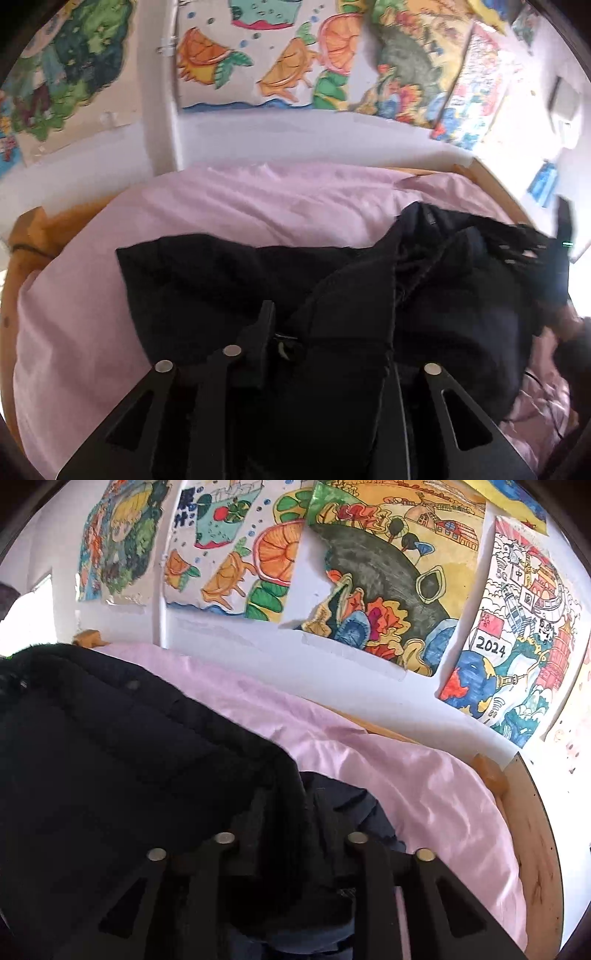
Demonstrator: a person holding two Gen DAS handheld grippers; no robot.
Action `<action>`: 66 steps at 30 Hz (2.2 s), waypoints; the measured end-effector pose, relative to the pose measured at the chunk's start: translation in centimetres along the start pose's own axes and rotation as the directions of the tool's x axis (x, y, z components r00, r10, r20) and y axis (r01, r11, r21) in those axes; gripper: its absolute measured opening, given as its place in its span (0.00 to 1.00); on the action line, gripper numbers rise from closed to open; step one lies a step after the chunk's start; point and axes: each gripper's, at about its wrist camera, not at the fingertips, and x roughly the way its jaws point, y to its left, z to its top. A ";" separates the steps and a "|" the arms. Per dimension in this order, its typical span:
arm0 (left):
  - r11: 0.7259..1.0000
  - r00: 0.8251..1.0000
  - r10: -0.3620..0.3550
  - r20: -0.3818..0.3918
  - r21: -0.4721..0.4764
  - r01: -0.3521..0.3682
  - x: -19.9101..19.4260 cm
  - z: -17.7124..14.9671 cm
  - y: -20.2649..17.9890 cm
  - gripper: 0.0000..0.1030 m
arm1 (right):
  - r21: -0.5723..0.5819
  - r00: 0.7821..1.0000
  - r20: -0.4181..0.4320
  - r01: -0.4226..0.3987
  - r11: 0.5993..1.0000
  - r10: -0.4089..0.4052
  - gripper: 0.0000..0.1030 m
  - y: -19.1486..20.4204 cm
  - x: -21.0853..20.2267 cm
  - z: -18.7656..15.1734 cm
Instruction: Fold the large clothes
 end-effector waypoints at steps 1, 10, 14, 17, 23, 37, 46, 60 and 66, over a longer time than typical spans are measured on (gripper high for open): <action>1.000 1.000 -0.022 -0.004 -0.004 0.022 -0.6 0.1 0.3 0.30 | 0.016 1.000 0.006 -0.007 1.000 0.007 0.36 -0.4 0.3 -0.1; 0.985 0.977 0.119 0.177 -0.142 -0.094 -9.4 0.6 1.8 0.71 | 0.135 0.998 0.019 -0.062 0.989 0.060 0.45 -2.8 1.9 -1.0; 0.973 0.968 0.149 0.200 -0.202 -0.108 -10.5 -0.9 2.2 0.76 | 0.363 0.928 0.179 -0.372 0.854 0.328 0.67 -7.4 0.4 -1.3; 0.979 0.977 0.099 0.190 -0.194 -0.062 -8.9 -1.0 2.1 0.77 | 0.395 0.879 0.272 -0.474 0.787 0.392 0.83 -9.8 -2.2 -1.7; 0.976 0.961 0.156 0.227 -0.185 -0.115 -5.4 -1.4 1.8 0.75 | 0.250 0.905 0.220 -0.413 0.875 0.365 0.95 -9.3 -6.6 -3.6; 0.945 0.890 0.317 0.329 -0.193 -0.265 -5.5 1.1 0.0 0.09 | 0.344 0.961 0.211 -0.243 0.907 0.178 0.19 -8.3 -3.7 -2.8; 0.925 0.922 0.320 0.218 -0.284 -0.253 1.3 0.6 4.3 0.10 | 0.348 0.991 0.059 -0.137 0.927 0.124 0.22 -8.1 2.8 -3.7; 0.881 0.860 0.380 0.340 -0.417 -0.224 -6.1 -3.1 2.1 0.91 | 0.251 0.991 0.100 0.056 0.966 -0.084 0.89 -5.5 -1.1 -2.7; 0.945 0.809 0.320 0.493 -0.230 -0.234 -8.9 -4.9 -7.8 0.98 | 0.150 0.947 0.295 0.086 0.985 -0.127 1.00 0.7 -8.7 -2.8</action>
